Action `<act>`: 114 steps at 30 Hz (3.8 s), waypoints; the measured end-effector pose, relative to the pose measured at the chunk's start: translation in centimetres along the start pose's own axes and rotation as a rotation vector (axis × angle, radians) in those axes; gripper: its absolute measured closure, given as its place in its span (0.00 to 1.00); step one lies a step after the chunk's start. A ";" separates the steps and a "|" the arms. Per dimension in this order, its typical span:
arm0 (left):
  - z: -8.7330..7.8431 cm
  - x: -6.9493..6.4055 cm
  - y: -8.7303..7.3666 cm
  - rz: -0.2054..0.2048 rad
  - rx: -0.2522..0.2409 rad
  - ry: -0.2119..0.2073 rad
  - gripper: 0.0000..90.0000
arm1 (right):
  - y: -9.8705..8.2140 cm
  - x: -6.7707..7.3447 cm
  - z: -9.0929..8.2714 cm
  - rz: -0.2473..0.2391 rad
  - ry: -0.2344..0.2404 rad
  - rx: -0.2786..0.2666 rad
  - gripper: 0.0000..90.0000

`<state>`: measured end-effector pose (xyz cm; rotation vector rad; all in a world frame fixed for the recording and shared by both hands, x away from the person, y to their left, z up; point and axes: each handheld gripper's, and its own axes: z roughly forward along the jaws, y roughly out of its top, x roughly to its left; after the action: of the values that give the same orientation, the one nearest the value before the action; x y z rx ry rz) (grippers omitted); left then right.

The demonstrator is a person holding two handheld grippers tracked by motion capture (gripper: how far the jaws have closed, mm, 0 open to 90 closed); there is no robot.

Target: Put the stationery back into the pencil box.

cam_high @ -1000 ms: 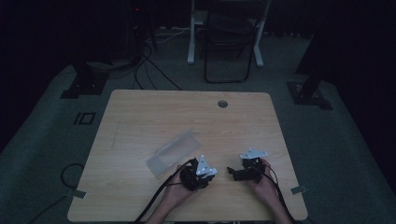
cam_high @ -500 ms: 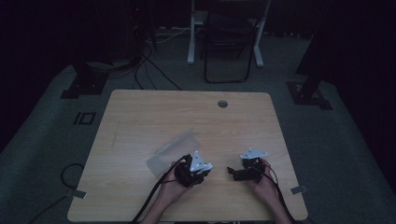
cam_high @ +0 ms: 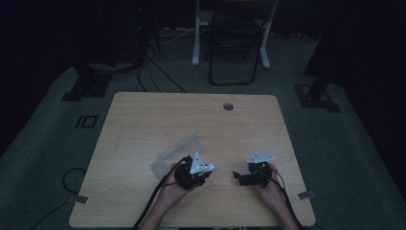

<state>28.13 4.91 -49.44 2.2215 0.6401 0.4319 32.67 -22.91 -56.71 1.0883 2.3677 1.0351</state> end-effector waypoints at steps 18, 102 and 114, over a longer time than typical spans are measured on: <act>-0.6 0.8 -0.1 0.007 -0.010 0.029 0.78 | 0.0 0.0 0.0 0.000 0.000 0.000 0.14; -2.3 5.4 -0.8 -0.012 -0.048 0.155 0.79 | 0.0 0.0 0.0 0.002 0.000 -0.001 0.14; -1.7 6.2 -1.1 -0.014 -0.024 0.169 0.79 | 0.0 0.0 0.0 0.002 0.000 -0.001 0.14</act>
<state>32.00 10.11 -48.55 2.1723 0.7343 0.6224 32.66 -22.89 -56.71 1.0908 2.3664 1.0369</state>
